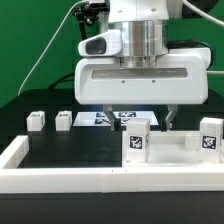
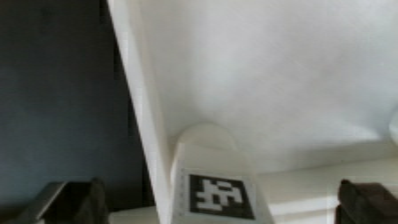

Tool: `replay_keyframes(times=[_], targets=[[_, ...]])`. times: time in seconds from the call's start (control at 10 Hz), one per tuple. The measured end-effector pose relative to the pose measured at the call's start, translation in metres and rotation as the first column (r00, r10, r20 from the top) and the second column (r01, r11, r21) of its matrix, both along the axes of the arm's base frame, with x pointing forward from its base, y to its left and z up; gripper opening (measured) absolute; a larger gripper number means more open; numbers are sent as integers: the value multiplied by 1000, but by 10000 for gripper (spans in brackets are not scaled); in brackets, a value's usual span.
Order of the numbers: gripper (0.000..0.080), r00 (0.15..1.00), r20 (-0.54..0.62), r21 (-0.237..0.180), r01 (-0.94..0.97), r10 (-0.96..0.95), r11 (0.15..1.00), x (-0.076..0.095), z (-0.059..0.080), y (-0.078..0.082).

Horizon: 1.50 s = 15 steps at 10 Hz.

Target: Assemble square table

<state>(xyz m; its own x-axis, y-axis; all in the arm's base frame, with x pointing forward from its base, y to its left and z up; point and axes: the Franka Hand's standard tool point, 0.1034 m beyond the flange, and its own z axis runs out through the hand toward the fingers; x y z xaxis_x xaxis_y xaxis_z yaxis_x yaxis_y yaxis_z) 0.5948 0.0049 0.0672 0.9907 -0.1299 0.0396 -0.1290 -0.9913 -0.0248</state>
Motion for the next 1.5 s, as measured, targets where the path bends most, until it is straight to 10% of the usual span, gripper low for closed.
replay_keyframes(times=[1.2,1.5], targets=[[649,998,-19,-37,-58,57,998,-43,-48,-24],[326,998,-20,-37,-58,57,998,-43,-48,-24]])
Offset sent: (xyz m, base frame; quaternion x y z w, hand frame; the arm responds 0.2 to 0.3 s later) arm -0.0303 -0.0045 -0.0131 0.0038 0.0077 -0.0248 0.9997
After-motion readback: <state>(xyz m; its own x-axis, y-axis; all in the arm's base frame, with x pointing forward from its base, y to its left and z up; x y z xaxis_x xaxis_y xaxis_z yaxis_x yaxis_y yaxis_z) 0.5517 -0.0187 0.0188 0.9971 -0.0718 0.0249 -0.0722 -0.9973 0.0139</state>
